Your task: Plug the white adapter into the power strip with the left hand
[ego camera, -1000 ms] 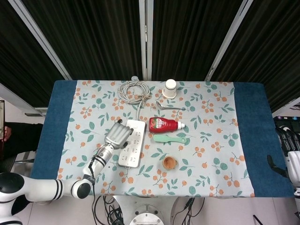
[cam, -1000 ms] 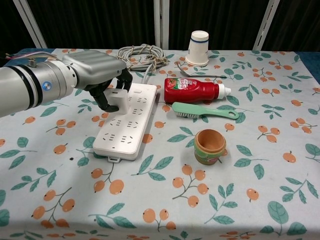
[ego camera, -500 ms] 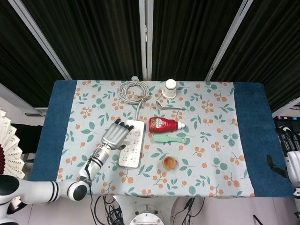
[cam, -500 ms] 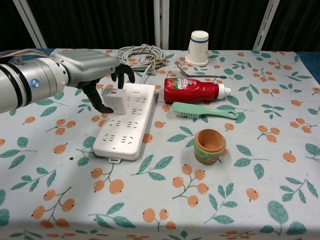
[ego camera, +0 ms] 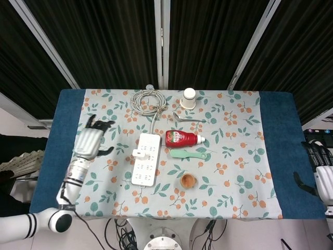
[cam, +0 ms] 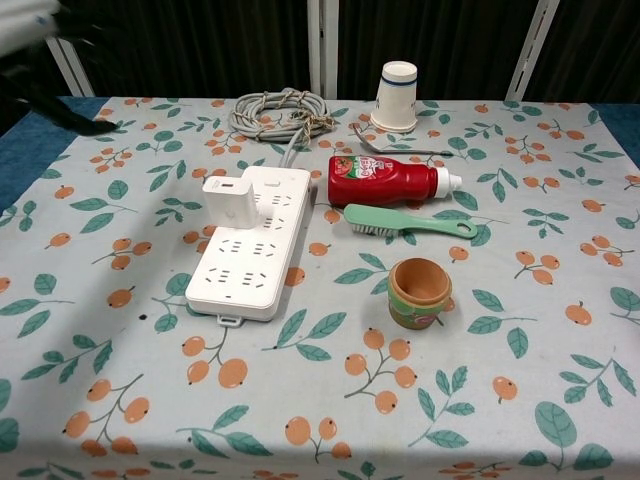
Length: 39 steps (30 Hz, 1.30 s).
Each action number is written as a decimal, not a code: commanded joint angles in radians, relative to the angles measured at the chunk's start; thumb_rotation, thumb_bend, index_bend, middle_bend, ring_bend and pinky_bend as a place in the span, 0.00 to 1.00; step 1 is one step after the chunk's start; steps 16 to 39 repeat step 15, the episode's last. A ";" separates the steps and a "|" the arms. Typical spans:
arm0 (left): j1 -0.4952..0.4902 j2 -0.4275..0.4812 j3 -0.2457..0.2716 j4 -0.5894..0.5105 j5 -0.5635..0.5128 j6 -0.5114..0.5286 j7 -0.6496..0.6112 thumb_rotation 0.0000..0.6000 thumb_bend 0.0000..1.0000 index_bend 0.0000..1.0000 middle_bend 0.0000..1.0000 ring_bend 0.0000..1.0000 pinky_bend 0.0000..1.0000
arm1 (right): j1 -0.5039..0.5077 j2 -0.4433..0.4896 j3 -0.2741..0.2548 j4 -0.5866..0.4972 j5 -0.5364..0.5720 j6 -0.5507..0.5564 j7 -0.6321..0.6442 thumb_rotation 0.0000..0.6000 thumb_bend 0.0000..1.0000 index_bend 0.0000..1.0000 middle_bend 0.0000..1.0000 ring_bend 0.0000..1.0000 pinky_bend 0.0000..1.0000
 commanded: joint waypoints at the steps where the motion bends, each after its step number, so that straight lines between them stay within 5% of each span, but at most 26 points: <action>1: 0.158 0.087 0.032 0.092 0.110 0.164 -0.131 1.00 0.18 0.20 0.24 0.12 0.00 | 0.010 -0.008 0.001 0.009 -0.003 -0.011 0.008 1.00 0.33 0.00 0.09 0.00 0.00; 15: 0.425 0.242 0.169 -0.047 0.178 0.288 -0.107 1.00 0.18 0.20 0.21 0.07 0.00 | 0.006 -0.040 -0.013 0.009 -0.024 0.011 -0.026 1.00 0.33 0.03 0.09 0.00 0.00; 39: 0.425 0.242 0.169 -0.047 0.178 0.288 -0.107 1.00 0.18 0.20 0.21 0.07 0.00 | 0.006 -0.040 -0.013 0.009 -0.024 0.011 -0.026 1.00 0.33 0.03 0.09 0.00 0.00</action>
